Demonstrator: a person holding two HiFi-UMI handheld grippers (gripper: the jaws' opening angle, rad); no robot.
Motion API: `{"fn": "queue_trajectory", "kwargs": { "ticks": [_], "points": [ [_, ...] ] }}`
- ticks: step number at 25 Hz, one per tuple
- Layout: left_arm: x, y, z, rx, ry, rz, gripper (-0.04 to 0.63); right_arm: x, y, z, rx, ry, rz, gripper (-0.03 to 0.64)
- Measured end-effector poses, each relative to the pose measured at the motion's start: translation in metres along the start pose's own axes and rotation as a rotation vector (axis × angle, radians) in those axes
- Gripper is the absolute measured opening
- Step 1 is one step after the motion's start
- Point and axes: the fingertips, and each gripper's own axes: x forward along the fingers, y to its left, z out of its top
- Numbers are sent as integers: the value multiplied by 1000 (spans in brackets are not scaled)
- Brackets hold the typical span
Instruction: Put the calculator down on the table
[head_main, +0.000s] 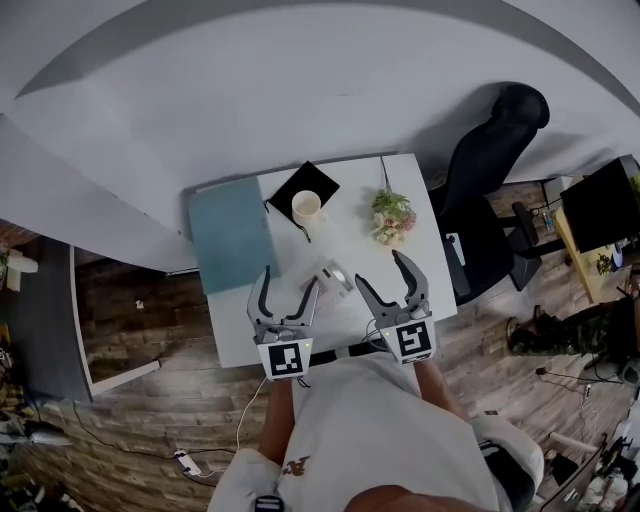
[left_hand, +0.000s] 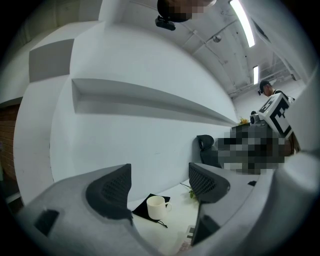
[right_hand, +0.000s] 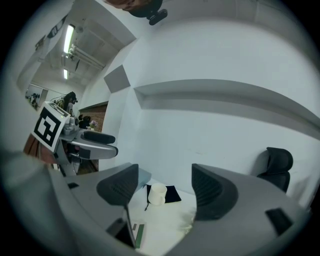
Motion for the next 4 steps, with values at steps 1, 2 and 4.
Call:
{"fn": "queue_trajectory", "kwargs": {
  "ticks": [1, 2, 4],
  "points": [
    [0, 0, 2, -1, 1, 1, 366, -1, -1, 1, 1, 6, 1, 321],
    [-1, 0, 3, 1, 1, 3, 364, -3, -1, 1, 2, 11, 3, 321],
    [-4, 1, 7, 7, 2, 7, 356, -6, -1, 4, 3, 18, 8, 321]
  ]
}}
